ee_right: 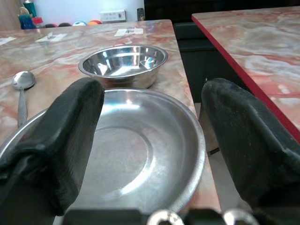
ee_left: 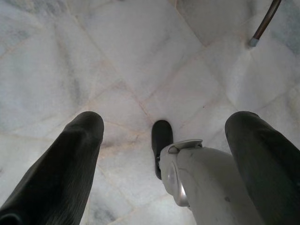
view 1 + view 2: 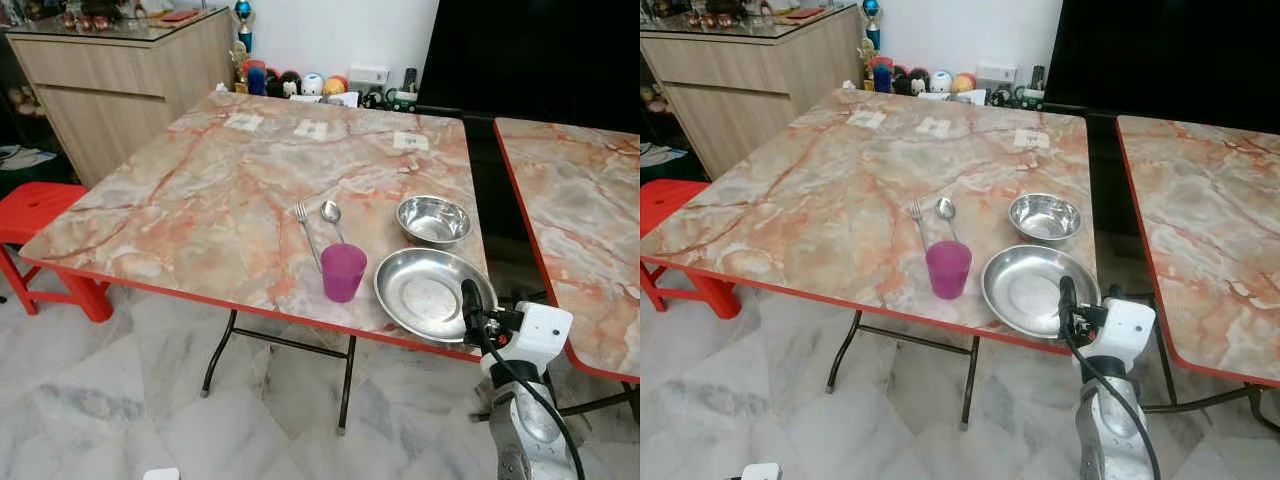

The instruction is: Setting the table

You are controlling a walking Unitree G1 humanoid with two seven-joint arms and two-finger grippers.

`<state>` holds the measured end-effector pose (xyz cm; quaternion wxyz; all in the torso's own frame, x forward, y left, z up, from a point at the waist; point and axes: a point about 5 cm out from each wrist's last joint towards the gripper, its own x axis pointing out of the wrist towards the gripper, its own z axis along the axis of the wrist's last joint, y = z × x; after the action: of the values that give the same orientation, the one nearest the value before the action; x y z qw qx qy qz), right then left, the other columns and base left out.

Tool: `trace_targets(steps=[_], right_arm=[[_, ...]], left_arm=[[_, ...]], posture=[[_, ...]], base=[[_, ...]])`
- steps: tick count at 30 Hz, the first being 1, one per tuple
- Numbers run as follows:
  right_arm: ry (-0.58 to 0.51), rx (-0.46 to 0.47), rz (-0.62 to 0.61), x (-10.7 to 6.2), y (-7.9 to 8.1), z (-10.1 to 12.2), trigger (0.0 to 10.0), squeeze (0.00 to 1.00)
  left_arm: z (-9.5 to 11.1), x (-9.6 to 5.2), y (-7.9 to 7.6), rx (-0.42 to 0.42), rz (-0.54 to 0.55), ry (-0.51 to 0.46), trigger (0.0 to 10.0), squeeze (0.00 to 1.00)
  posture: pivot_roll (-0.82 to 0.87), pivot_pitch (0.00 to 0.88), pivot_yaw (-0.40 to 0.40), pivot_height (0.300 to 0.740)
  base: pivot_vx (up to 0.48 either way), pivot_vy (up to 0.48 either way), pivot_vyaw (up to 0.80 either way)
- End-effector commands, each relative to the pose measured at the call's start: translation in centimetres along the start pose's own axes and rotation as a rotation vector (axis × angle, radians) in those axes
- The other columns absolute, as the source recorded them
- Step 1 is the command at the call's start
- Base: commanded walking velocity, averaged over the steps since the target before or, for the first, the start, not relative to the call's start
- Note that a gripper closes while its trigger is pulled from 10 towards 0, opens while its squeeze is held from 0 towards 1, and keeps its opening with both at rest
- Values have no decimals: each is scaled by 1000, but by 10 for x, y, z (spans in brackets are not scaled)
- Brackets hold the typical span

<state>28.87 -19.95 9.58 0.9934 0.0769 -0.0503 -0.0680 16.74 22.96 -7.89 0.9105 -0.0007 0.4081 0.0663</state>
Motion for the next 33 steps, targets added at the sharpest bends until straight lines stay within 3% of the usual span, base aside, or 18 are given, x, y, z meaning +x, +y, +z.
trace_targets(steps=[1,7,16,25,33], right_arm=[[13,9,0,1,2,-2,10000,0],[17,10,-3,0,1,-2,10000,0],[6,4,-39,-3,-5,0,10000,0],[31,5,-86,-22,-16,-1,10000,0],[112,84,-113,-38,-26,-2,10000,0]], left_arm=[[-8,-2,1,-6,1,29,10000,0],[-8,-2,0,-5,-3,31,10000,0],[-8,-2,-3,-5,-17,33,10000,0],[-13,-3,-3,-2,-16,42,10000,0],[-14,-4,-1,8,-14,47,10000,0]], posture=[[11,110,-43,740],[9,115,-44,740],[4,119,-45,740],[7,126,-48,740],[-2,129,-45,740]], base=[[315,0,0],[322,0,0],[0,0,0],[0,0,0],[0,0,0]])
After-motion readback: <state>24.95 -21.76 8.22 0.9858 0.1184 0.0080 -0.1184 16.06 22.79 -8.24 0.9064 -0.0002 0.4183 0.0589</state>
